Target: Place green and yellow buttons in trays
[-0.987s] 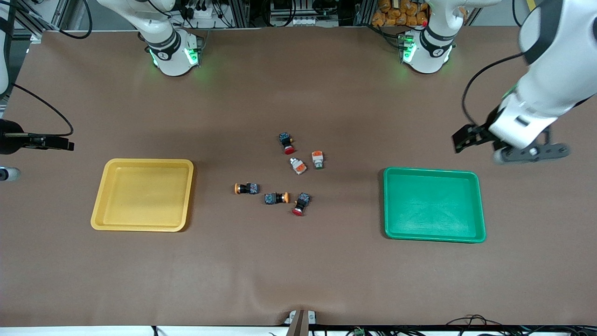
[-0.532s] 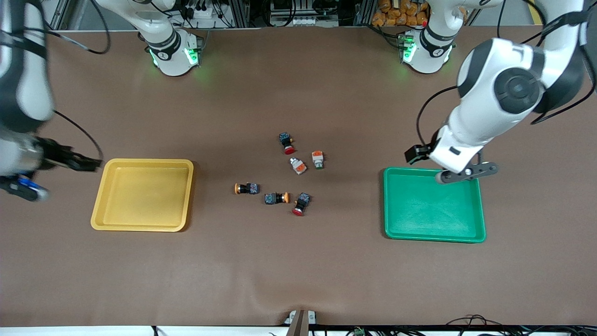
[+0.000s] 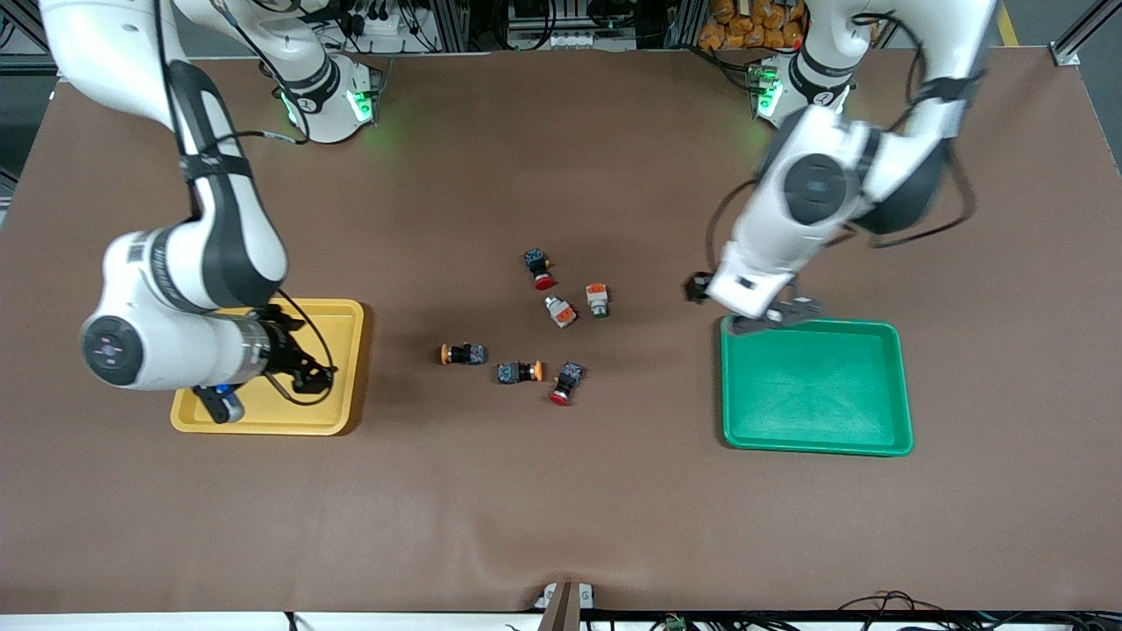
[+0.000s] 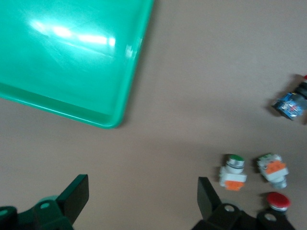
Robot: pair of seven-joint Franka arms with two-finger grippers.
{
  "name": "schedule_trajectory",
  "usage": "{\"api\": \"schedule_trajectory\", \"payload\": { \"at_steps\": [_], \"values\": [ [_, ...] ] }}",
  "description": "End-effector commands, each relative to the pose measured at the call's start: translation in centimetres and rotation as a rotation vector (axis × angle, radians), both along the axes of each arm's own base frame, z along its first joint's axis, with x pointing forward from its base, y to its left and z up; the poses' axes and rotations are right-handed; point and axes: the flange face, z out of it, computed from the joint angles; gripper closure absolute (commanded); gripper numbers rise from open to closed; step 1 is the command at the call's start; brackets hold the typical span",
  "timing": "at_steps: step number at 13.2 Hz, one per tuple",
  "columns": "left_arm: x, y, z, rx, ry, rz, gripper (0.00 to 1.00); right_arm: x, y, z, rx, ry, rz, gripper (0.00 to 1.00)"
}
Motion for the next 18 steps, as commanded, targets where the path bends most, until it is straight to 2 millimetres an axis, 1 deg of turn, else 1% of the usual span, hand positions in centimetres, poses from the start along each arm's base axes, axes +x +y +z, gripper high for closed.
{"api": "schedule_trajectory", "payload": {
  "at_steps": [1, 2, 4, 5, 6, 7, 9, 10, 11, 12, 13, 15, 16, 17, 18],
  "values": [
    [-2.3, -3.5, -3.5, -0.022, -0.018, 0.062, 0.00, 0.3, 4.1, -2.6, -0.057, 0.007, -0.192, 0.00],
    [-3.4, -5.5, -4.6, -0.028, -0.016, 0.051, 0.00, 0.4, 5.5, -4.0, -0.079, -0.001, -0.258, 0.00],
    [-5.4, -8.8, -7.6, -0.041, -0.014, 0.043, 0.00, 0.0, 8.5, -7.8, -0.107, -0.028, -0.342, 0.00],
    [-6.2, -10.2, -9.3, -0.054, -0.017, 0.040, 0.00, -0.2, 9.4, -9.0, -0.109, -0.054, -0.374, 0.00],
    [-6.5, -11.0, -10.7, -0.071, -0.026, 0.048, 0.00, -0.9, 11.3, -10.1, -0.112, -0.070, -0.383, 0.00],
    [-7.3, -12.1, -11.9, -0.088, -0.036, 0.044, 0.00, -1.7, 13.5, -10.3, -0.117, -0.073, -0.377, 0.00],
    [-7.6, -13.0, -13.8, -0.106, -0.041, 0.039, 0.00, -2.5, 15.0, -11.4, -0.133, -0.059, -0.389, 0.00],
    [-8.1, -13.5, -14.8, -0.115, -0.047, 0.029, 0.00, -3.3, 16.3, -12.1, -0.146, -0.048, -0.398, 0.00],
    [-8.4, -13.8, -15.8, -0.120, -0.049, 0.022, 0.00, -3.9, 17.1, -12.5, -0.158, -0.039, -0.407, 0.00],
    [-8.5, -13.8, -16.6, -0.117, -0.044, 0.021, 0.00, -4.3, 17.4, -13.0, -0.166, -0.032, -0.407, 0.00],
    [-8.5, -13.8, -17.0, -0.114, -0.040, 0.022, 0.00, -4.5, 17.2, -13.6, -0.171, -0.029, -0.405, 0.00],
    [-8.8, -14.1, -18.4, -0.097, -0.035, 0.001, 0.00, -4.5, 17.8, -14.7, -0.163, -0.053, -0.400, 0.00],
    [-8.7, -14.0, -18.5, -0.089, -0.043, -0.011, 0.04, -4.7, 18.2, -15.1, -0.162, -0.061, -0.385, 0.14],
    [-8.5, -13.9, -18.5, -0.085, -0.050, -0.022, 0.17, -4.9, 18.4, -15.5, -0.165, -0.062, -0.370, 0.28],
    [-8.0, -14.0, -18.5, -0.087, -0.057, -0.023, 0.30, -4.9, 18.4, -15.5, -0.165, -0.068, -0.346, 0.46]
  ]
}}
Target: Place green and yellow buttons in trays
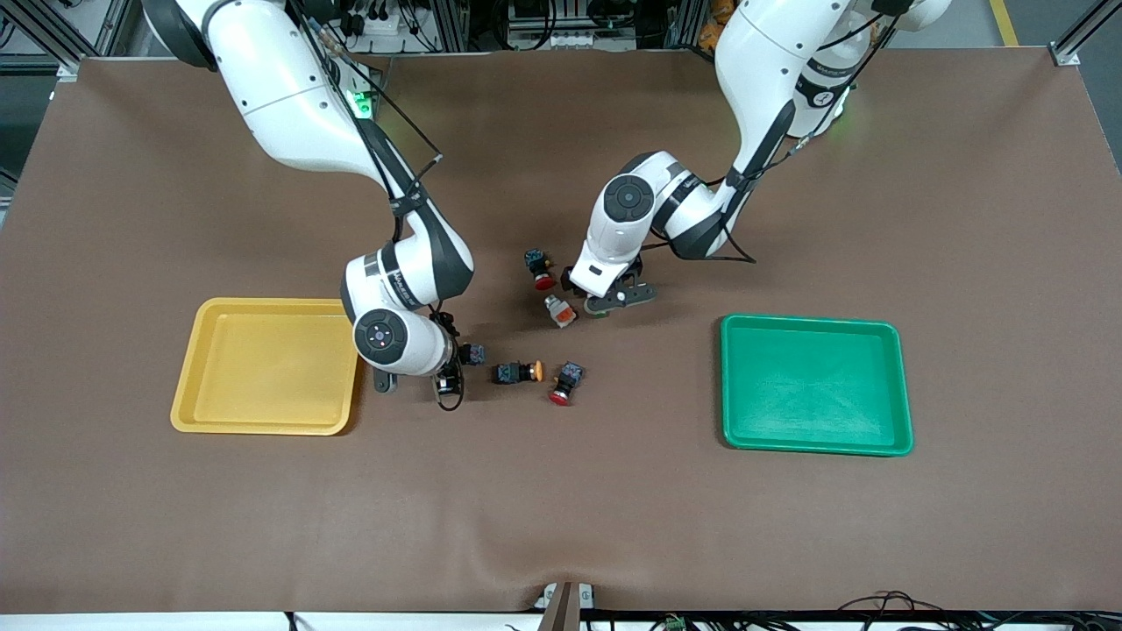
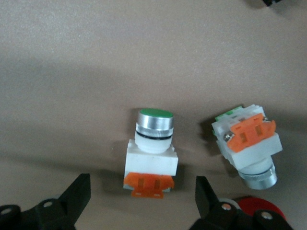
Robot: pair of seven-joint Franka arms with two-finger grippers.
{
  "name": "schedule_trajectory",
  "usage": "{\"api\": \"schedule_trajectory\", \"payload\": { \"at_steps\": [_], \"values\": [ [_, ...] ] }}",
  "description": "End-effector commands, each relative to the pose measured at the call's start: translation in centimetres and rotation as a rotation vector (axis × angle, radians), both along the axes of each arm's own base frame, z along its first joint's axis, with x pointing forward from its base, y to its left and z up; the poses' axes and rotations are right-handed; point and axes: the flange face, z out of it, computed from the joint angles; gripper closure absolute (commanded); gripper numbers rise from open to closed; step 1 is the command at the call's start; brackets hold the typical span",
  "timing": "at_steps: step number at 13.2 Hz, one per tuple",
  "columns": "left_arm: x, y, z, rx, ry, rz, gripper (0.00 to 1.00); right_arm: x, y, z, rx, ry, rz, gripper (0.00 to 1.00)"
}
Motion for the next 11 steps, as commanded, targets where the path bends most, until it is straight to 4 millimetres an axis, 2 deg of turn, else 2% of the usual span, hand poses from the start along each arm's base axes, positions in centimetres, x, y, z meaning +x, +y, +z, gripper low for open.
{"api": "schedule_trajectory", "payload": {
  "at_steps": [1, 2, 3, 4, 5, 7, 8, 10, 11],
  "values": [
    [1.2, -0.8, -0.1, -0.004, -0.031, -0.011, 0.62, -0.3, 0.5, -0.2, 0.004, -0.012, 0.084, 0.61],
    [1.5, -1.3, -0.4, -0.008, -0.031, -0.008, 1.00, -0.4, 0.4, -0.2, 0.009, -0.009, 0.118, 0.79],
    [2.0, -1.1, -0.3, -0.010, -0.033, 0.000, 1.00, -0.2, -0.4, 0.0, 0.009, -0.004, 0.112, 0.98],
    [2.5, -0.6, -0.1, -0.010, -0.038, 0.003, 1.00, -0.5, -0.7, 0.4, 0.004, 0.025, 0.129, 1.00],
    [3.2, 0.0, 0.1, -0.008, -0.044, 0.009, 1.00, -0.5, -1.8, 0.9, 0.001, 0.072, 0.167, 1.00],
    [5.2, 1.7, 1.2, -0.004, -0.068, 0.022, 1.00, 0.1, -6.3, 3.1, 0.042, 0.163, 0.289, 1.00],
    [7.0, 3.3, 3.3, -0.005, -0.091, 0.036, 1.00, 0.6, -9.1, 4.7, 0.068, 0.188, 0.339, 1.00],
    [11.2, 8.3, 7.7, 0.015, -0.121, 0.021, 1.00, 1.4, -14.7, 7.4, 0.117, 0.221, 0.444, 1.00],
    [12.7, 11.1, 8.8, 0.040, -0.109, -0.008, 1.00, 1.7, -17.5, 8.3, 0.129, 0.231, 0.480, 1.00]
  ]
}}
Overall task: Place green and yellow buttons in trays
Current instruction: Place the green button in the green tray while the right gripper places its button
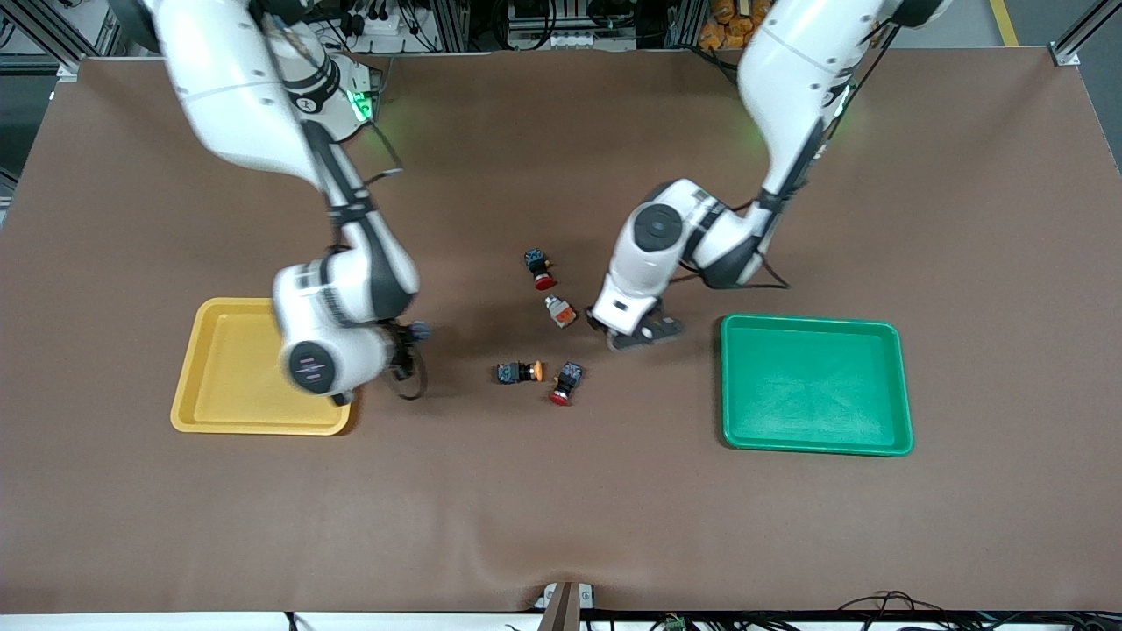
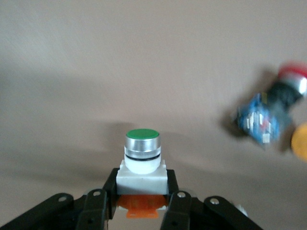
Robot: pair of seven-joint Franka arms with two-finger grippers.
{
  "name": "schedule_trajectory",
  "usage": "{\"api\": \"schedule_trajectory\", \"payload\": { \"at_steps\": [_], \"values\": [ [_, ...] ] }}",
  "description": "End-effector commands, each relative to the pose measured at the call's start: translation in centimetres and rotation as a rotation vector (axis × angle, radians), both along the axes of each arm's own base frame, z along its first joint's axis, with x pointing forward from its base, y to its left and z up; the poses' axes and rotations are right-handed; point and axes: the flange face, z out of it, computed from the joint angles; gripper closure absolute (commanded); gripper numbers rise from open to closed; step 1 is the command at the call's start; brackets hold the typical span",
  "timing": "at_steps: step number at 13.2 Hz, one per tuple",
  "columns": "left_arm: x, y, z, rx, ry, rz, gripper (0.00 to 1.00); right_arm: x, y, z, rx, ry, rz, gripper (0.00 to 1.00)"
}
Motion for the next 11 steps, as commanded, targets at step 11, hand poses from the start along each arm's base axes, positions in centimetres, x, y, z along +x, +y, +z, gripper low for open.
{"api": "schedule_trajectory", "payload": {
  "at_steps": [11],
  "values": [
    [9.1, 29.1, -0.1, 0.223, 0.102, -0.103, 1.00, 0.3, -26.7, -5.2, 0.164, -0.040, 0.241, 0.91]
  ]
}}
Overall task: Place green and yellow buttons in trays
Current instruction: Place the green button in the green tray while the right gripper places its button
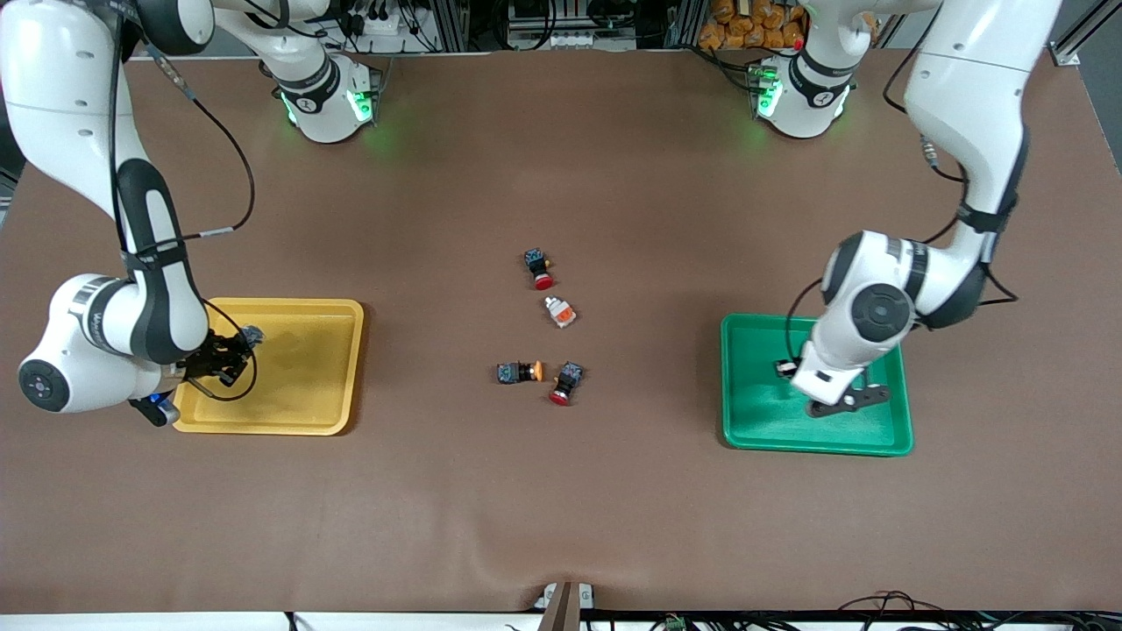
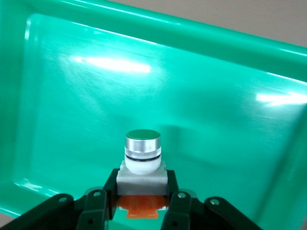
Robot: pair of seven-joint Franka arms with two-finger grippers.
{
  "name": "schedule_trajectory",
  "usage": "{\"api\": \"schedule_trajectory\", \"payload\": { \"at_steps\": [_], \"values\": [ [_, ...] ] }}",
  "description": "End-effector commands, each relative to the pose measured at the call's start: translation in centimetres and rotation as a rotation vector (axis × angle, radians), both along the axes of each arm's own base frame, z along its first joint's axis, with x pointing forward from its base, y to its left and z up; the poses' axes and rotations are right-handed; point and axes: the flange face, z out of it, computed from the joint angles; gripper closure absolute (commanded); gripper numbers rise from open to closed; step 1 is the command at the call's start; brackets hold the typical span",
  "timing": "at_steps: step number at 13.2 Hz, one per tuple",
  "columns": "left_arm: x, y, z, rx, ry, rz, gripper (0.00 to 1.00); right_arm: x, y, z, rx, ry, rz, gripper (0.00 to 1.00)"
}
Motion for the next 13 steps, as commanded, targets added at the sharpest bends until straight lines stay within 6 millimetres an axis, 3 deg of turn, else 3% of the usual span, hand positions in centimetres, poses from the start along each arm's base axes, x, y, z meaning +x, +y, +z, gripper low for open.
{"api": "schedule_trajectory", "payload": {
  "at_steps": [1, 2, 3, 5, 7, 9, 11, 13],
  "values": [
    [0.1, 1.4, 0.0, 0.006, 0.000, -0.026, 0.98, -0.4, 0.8, -1.3, 0.004, -0.010, 0.012, 0.51],
    [0.1, 1.4, 0.0, 0.006, 0.000, -0.026, 0.20, -0.5, 0.9, -1.4, 0.003, -0.005, 0.009, 0.01],
    [0.3, 1.3, 0.5, 0.005, -0.009, -0.027, 0.00, -0.4, 1.0, -0.9, 0.004, -0.005, 0.004, 0.00],
    [0.7, 0.5, 1.2, -0.001, -0.024, -0.031, 0.00, -0.2, 1.8, 0.0, 0.008, 0.002, 0.006, 0.00],
    [1.5, -1.3, 3.1, -0.017, -0.061, -0.037, 0.00, 0.5, 2.7, 2.5, 0.028, 0.039, 0.013, 0.00],
    [2.0, -5.6, 4.9, -0.066, -0.088, -0.076, 0.00, 1.4, 4.6, 4.5, 0.022, 0.063, -0.040, 0.00],
    [2.0, -12.3, 4.6, -0.151, -0.089, -0.002, 0.00, 1.7, 8.3, 5.5, 0.045, 0.076, -0.105, 0.00],
    [0.8, -18.9, 4.3, -0.175, -0.099, 0.094, 0.00, 1.8, 12.5, 5.9, 0.026, 0.086, -0.183, 0.00]
  ]
}}
